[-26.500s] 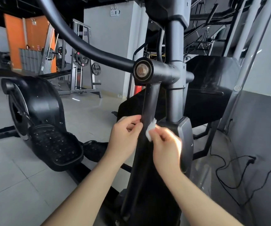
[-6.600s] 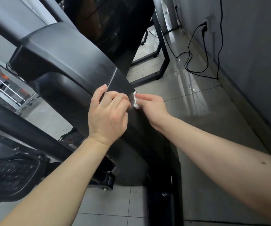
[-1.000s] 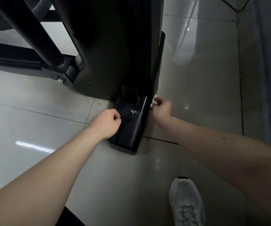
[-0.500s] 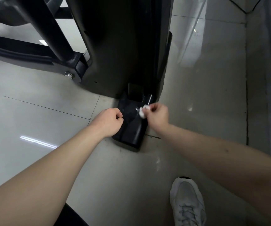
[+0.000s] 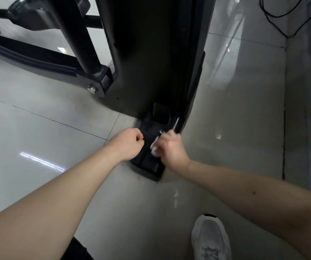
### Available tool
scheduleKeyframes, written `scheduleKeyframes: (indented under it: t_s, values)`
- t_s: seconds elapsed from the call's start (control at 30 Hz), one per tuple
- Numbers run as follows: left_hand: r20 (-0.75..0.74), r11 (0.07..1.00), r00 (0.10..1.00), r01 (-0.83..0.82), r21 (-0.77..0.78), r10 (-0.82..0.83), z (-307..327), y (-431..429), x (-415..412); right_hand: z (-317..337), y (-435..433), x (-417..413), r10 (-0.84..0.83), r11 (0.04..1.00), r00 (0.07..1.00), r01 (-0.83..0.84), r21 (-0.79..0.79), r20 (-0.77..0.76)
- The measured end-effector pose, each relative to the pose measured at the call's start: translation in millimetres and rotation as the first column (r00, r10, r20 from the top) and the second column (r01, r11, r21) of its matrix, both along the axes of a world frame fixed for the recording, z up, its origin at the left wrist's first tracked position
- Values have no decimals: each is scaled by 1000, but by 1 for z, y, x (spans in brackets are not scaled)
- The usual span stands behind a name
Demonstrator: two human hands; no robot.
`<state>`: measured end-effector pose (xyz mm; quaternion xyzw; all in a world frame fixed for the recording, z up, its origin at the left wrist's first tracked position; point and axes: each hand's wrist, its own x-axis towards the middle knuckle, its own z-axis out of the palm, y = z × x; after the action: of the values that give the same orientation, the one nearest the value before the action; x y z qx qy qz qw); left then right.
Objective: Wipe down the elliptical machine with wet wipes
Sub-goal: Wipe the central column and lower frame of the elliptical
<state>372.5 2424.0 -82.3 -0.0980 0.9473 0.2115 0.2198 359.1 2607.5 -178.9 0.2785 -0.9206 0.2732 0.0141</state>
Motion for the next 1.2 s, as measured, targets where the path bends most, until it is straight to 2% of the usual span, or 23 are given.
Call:
scheduleKeyframes:
  t_s: [0.1, 0.17, 0.3, 0.37, 0.43, 0.5, 0.57, 0.67, 0.73, 0.8, 0.9, 0.97, 1.07, 1.2]
  values:
    - [14, 1000, 1000, -12, -2, 12, 1, -4, 0, 4, 18, -53, -189, 982, 980, 189, -7, -60]
    - [12, 1000, 1000, -16, -11, 16, 1, -6, 2, 4, 21, -55, -170, 984, 979, 174, 35, -111]
    - [10, 1000, 1000, -22, -14, 22, 0, -11, -1, -8, 31, -8, 8, 995, 985, 9, 97, -174]
    - [9, 1000, 1000, -23, -9, 23, -1, -13, -2, -15, 36, 27, 173, 982, 981, -164, 91, -94]
    - [13, 1000, 1000, -24, -7, 24, -3, -14, -2, -18, 35, 58, 357, 923, 934, -350, 159, -20]
    - [23, 1000, 999, -25, -7, 25, -5, -15, -2, -17, 34, 60, 461, 855, 887, -439, 275, -18]
    - [30, 1000, 999, -23, -9, 23, -7, -17, -2, -15, 28, 33, 430, 847, 902, -388, 363, -38]
    - [41, 999, 999, -29, -17, 30, -7, -19, -3, 0, 19, -12, 246, 868, 969, -205, 452, -32]
    - [44, 999, 998, -42, -16, 42, -7, -21, -3, 5, 13, -9, 197, 853, 980, -179, 491, 15]
    - [41, 999, 998, -45, -9, 46, -7, -23, -4, 4, 13, 14, 261, 846, 964, -258, 466, 60]
    - [36, 999, 998, -50, 0, 50, -7, -26, -4, 0, 24, 43, 410, 768, 906, -406, 496, 107]
    - [35, 999, 998, -48, 4, 48, -6, -27, -5, 2, 29, 35, 421, 753, 905, -387, 533, 63]
    - [38, 998, 998, -54, 12, 53, -4, -29, -8, 9, 27, 3, 349, 757, 937, -274, 593, -14]
    - [43, 997, 996, -74, 9, 73, -4, -32, -9, 20, 3, -20, 266, 685, 963, -226, 693, 51]
